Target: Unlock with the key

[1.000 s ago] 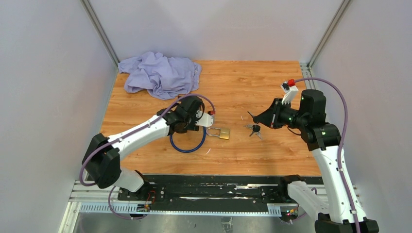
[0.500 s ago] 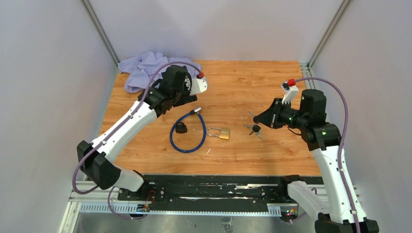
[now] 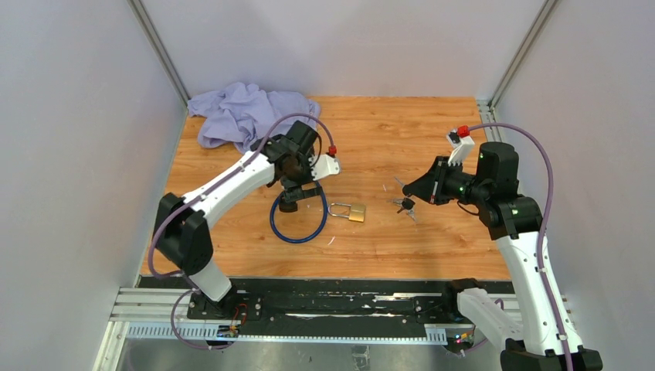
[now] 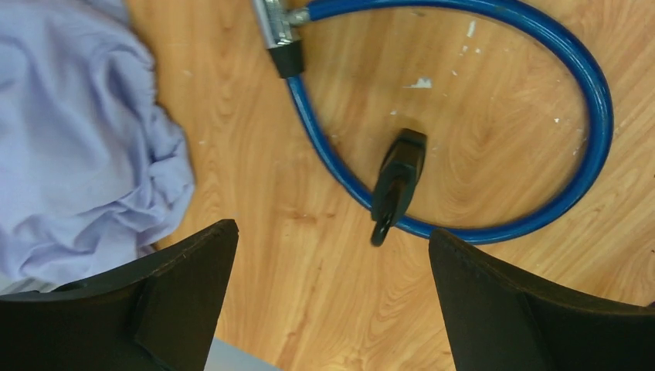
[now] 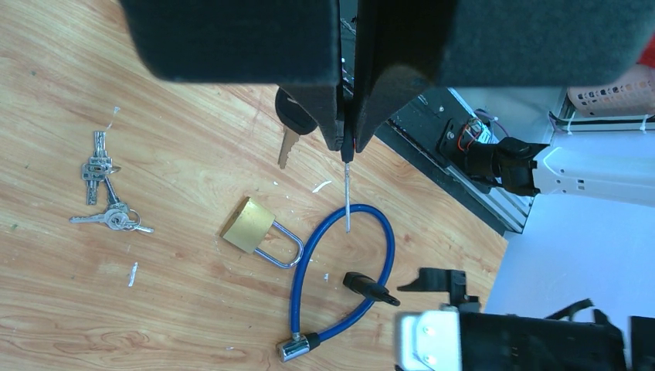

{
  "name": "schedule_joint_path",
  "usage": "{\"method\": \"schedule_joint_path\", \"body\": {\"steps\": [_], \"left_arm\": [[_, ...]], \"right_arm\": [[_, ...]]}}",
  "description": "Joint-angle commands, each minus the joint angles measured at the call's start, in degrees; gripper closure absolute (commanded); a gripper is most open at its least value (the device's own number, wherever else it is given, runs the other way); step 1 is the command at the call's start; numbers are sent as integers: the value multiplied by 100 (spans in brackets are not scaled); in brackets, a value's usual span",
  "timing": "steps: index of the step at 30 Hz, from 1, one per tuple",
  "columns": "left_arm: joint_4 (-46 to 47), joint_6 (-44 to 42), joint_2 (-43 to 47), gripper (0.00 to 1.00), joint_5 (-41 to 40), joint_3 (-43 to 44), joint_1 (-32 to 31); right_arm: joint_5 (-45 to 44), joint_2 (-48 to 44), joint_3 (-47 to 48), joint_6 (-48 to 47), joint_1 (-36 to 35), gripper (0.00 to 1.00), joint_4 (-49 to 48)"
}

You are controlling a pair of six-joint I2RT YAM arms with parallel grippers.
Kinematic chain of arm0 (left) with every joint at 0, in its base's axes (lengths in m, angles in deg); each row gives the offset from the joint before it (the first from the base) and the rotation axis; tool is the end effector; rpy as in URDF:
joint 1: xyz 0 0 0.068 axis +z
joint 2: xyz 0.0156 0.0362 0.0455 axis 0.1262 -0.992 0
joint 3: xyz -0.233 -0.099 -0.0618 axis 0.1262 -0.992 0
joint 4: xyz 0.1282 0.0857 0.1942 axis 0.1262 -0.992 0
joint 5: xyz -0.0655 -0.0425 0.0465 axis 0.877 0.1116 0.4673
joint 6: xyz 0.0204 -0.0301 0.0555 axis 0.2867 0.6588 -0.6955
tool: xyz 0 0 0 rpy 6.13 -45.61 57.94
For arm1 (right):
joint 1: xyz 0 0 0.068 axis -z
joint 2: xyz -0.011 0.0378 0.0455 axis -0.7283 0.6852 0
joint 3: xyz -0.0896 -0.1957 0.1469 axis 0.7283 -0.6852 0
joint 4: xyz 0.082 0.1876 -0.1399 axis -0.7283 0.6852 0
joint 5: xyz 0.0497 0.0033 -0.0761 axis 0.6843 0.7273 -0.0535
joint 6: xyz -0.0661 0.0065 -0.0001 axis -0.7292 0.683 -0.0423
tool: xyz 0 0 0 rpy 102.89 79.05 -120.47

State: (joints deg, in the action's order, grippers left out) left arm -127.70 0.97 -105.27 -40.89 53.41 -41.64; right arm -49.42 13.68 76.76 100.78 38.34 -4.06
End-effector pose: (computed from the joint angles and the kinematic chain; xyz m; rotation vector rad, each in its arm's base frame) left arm 0.2676 -0.1800 0.2648 1.6352 2.0857 0.1110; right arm 0.1659 0.0573 0.3626 -0.2577 2.0351 0.9651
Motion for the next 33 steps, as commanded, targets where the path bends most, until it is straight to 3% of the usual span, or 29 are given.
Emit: {"method": "schedule_joint_path", "body": {"steps": [1, 5, 17, 33], "left_arm": [[-409, -16, -441, 2, -78, 219, -306], [-408, -1, -845, 2, -489, 118, -564], [-329, -73, -1585, 3, -1460, 32, -569], [-204, -150, -1834, 17, -1544, -260, -573]], "right_arm": [[52, -6, 120, -56, -81, 99, 55], [80, 3, 160, -73, -74, 99, 82], [161, 18, 84, -47, -78, 99, -56], [215, 1, 84, -20, -81, 99, -96]]}}
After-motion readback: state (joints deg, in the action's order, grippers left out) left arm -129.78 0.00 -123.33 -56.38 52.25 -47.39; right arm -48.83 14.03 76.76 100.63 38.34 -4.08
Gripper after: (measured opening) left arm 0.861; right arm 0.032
